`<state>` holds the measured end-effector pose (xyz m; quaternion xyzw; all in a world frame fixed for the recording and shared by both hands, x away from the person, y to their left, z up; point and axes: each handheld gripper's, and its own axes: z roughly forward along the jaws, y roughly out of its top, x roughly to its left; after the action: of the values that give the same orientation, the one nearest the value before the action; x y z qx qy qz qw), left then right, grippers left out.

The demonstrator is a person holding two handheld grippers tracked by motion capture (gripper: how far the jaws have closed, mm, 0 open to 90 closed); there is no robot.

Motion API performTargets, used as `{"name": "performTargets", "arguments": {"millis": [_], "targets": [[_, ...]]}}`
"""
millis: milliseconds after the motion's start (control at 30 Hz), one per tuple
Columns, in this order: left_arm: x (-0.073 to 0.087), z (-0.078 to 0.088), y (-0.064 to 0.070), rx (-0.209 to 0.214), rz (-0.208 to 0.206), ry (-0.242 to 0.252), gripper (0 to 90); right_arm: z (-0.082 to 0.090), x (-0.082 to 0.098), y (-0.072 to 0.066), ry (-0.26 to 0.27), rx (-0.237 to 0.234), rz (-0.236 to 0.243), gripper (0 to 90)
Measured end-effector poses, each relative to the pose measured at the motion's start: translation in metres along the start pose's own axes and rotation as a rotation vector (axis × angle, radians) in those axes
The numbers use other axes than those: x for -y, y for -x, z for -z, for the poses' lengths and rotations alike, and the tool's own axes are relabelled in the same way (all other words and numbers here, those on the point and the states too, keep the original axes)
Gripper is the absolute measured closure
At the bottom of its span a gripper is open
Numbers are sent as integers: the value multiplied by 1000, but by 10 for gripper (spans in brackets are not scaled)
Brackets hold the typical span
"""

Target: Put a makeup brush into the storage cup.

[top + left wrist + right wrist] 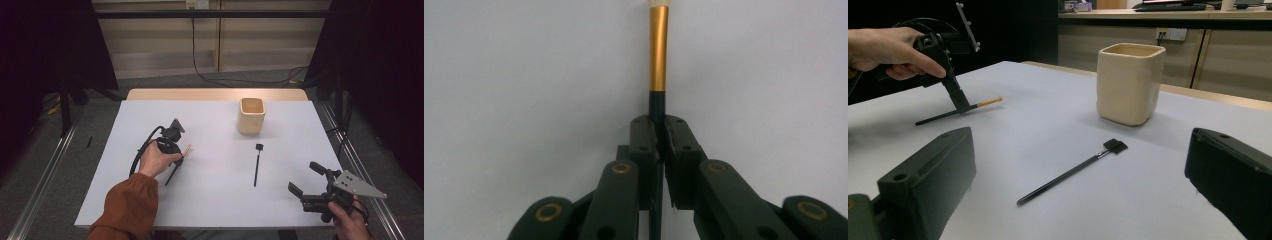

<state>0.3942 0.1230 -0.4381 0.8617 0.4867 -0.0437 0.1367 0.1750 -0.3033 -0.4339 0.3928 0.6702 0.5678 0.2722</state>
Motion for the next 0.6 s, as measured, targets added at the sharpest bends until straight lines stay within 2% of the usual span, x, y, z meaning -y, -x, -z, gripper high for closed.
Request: {"name": "performTargets", "arguments": {"millis": [33, 67, 133, 200, 367, 600], "targets": [[1, 3, 0, 4, -1, 23, 838, 0, 0, 0, 2, -2, -1, 0], [1, 3, 0, 4, -1, 23, 839, 0, 0, 0, 2, -2, -1, 0], [2, 6, 0, 12, -8, 53, 838, 0, 0, 0, 2, -1, -4, 0], [3, 8, 0, 25, -29, 78, 838, 0, 0, 0, 1, -1, 0, 0], [6, 15, 2, 37, -50, 145, 838, 0, 0, 0, 3, -2, 0, 0], [11, 23, 6, 44, -69, 206, 838, 0, 0, 0, 5, -3, 1, 0]]}}
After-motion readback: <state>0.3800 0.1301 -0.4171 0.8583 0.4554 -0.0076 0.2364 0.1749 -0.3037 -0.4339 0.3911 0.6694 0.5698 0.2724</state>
